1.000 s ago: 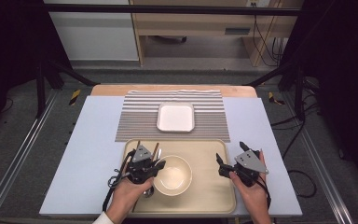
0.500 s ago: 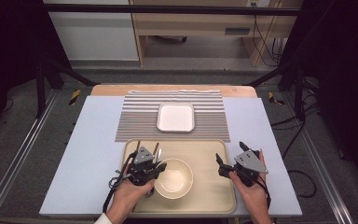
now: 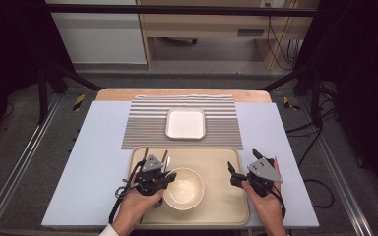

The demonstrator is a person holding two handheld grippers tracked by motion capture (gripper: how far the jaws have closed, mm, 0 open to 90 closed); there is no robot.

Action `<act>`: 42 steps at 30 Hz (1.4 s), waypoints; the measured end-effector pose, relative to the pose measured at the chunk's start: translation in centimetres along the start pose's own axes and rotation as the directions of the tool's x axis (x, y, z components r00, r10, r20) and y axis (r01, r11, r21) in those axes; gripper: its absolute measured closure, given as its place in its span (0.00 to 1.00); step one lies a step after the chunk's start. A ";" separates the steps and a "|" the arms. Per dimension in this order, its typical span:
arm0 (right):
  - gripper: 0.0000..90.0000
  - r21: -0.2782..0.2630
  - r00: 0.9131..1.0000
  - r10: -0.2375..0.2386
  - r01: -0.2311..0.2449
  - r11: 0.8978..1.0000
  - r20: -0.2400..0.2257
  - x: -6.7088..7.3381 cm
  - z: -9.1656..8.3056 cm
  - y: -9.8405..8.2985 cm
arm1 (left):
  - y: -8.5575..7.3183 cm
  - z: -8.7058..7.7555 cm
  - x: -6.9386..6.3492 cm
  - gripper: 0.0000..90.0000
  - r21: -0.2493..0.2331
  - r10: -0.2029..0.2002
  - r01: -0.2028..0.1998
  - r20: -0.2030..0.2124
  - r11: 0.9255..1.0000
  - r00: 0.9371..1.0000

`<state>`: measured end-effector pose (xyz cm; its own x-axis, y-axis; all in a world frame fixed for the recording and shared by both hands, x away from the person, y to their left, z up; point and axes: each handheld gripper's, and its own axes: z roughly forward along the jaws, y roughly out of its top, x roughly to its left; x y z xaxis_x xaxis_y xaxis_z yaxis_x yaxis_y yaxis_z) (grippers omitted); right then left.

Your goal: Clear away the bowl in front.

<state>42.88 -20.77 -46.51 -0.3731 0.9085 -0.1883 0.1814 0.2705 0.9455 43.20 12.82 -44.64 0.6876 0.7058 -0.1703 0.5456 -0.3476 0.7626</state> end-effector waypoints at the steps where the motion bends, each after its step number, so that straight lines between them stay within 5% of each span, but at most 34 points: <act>1: 0.09 0.000 1.000 0.000 0.000 1.000 0.000 0.0 0.0 0.0 | 0.0 0.0 0.0 0.91 0.002 0.001 -0.001 0.000 1.000 1.000; 31: 0.09 0.005 1.000 -0.001 0.001 1.000 -0.002 0.1 0.1 0.0 | -0.4 0.5 0.8 0.92 0.022 -0.021 0.021 0.005 1.000 1.000; 35: 0.09 0.006 1.000 -0.001 0.001 1.000 -0.003 0.1 0.1 0.0 | -0.4 0.5 0.8 0.91 0.019 0.001 -0.001 -0.003 1.000 1.000; 42: 0.09 0.006 1.000 -0.006 0.006 1.000 -0.004 0.1 0.1 0.0 | 0.5 -0.8 0.7 0.68 -0.059 0.064 -0.068 -0.065 0.996 0.996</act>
<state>42.92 -20.62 -46.58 -0.3775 0.9057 -0.1927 0.1842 0.2774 0.9429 43.60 13.66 -43.86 0.6887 0.7206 -0.0802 0.4684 -0.3577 0.8078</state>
